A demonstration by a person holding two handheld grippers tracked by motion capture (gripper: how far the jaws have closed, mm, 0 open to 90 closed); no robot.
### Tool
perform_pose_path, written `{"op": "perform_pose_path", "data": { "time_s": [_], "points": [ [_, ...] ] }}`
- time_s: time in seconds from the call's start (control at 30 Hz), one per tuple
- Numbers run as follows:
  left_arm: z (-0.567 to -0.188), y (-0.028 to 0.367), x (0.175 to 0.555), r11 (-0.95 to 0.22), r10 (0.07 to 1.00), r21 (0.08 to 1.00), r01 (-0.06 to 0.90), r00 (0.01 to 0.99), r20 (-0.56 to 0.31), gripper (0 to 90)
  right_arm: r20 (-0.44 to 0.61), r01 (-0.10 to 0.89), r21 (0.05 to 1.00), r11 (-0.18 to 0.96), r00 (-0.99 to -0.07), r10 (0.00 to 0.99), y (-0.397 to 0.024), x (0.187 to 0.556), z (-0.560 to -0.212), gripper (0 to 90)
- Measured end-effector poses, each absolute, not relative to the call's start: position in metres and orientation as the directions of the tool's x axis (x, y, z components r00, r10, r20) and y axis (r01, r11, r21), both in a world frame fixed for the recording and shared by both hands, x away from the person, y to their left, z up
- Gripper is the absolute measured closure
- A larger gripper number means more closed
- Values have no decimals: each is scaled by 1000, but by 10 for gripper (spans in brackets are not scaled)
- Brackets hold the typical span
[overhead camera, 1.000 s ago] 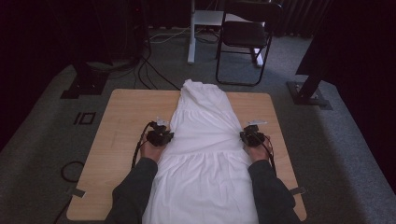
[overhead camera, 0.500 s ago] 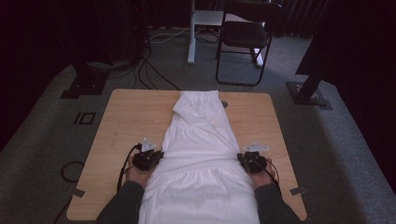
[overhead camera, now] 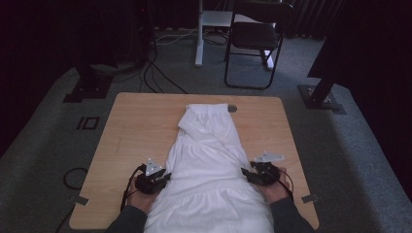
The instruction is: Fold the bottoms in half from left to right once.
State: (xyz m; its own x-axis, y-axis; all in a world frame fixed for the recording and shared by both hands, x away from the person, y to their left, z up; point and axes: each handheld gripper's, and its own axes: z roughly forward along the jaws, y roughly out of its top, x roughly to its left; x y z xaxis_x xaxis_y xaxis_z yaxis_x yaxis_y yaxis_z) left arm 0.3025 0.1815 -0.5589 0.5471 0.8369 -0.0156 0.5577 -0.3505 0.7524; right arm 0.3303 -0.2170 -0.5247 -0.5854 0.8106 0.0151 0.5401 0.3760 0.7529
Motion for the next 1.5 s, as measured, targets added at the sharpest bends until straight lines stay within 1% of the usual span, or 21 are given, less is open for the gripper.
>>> {"op": "perform_pose_path", "data": {
  "time_s": [0.07,0.17,0.33,0.37,0.43,0.47,0.53,0.57,0.63,0.7,0.8,0.83,0.87,0.9,1.03,1.1,1.17,1.27,1.4,1.43,1.5],
  "points": [
    [-559,181,302,-355,837,752,556,547,-9,644,-18,505,759,411,-615,788,-201,349,-515,465],
    [-560,181,302,-353,837,756,551,547,-8,640,-54,463,750,472,-668,742,-173,378,-510,509],
    [-560,181,301,-353,839,759,547,545,-2,630,-114,458,694,556,-693,712,-131,414,-522,458],
    [-560,181,301,-353,840,759,548,543,-2,625,-128,459,682,569,-692,711,-128,420,-526,486],
    [-560,181,301,-352,840,759,547,542,-1,615,-137,471,668,576,-683,717,-128,431,-533,713],
    [-560,181,301,-354,840,758,548,543,-1,613,-142,484,672,560,-659,739,-133,435,-533,792],
    [-560,181,301,-356,838,758,546,546,0,611,-69,521,733,436,-582,810,-149,439,-524,838],
    [-560,180,301,-359,836,758,545,549,1,608,-11,534,768,353,-541,841,-159,439,-518,845],
    [-560,178,300,-365,832,759,539,555,6,609,29,533,801,274,-492,870,-175,437,-511,846],
    [-560,176,299,-376,830,759,532,558,21,612,53,551,797,249,-474,879,-186,438,-514,806],
    [-560,176,298,-381,830,757,530,557,28,611,180,613,776,146,-438,881,-205,443,-528,782],
    [-560,176,298,-380,829,758,530,558,25,611,229,636,764,106,-422,877,-213,445,-533,817],
    [-560,176,298,-377,829,760,529,558,23,611,260,659,748,78,-400,879,-220,447,-538,890],
    [-560,176,298,-378,828,759,530,560,22,611,246,669,740,74,-371,896,-225,448,-542,898],
    [-560,176,298,-378,829,760,529,559,23,611,193,689,718,103,-339,921,-234,447,-553,896],
    [-560,176,298,-379,829,760,529,559,24,610,196,654,747,121,-390,900,-233,444,-550,742],
    [-560,176,298,-380,829,760,527,558,27,610,172,608,780,150,-439,882,-226,443,-543,638],
    [-560,175,297,-384,830,760,524,557,35,607,95,559,796,232,-495,864,-209,447,-532,569],
    [-560,176,298,-379,831,760,528,556,28,598,20,539,758,366,-580,814,-185,459,-536,518],
    [-560,176,298,-380,830,760,528,557,28,595,0,557,731,394,-578,816,-181,465,-542,548],
    [-560,176,298,-381,830,760,527,557,30,594,-2,571,720,394,-567,824,-180,468,-547,793]
  ]
}}
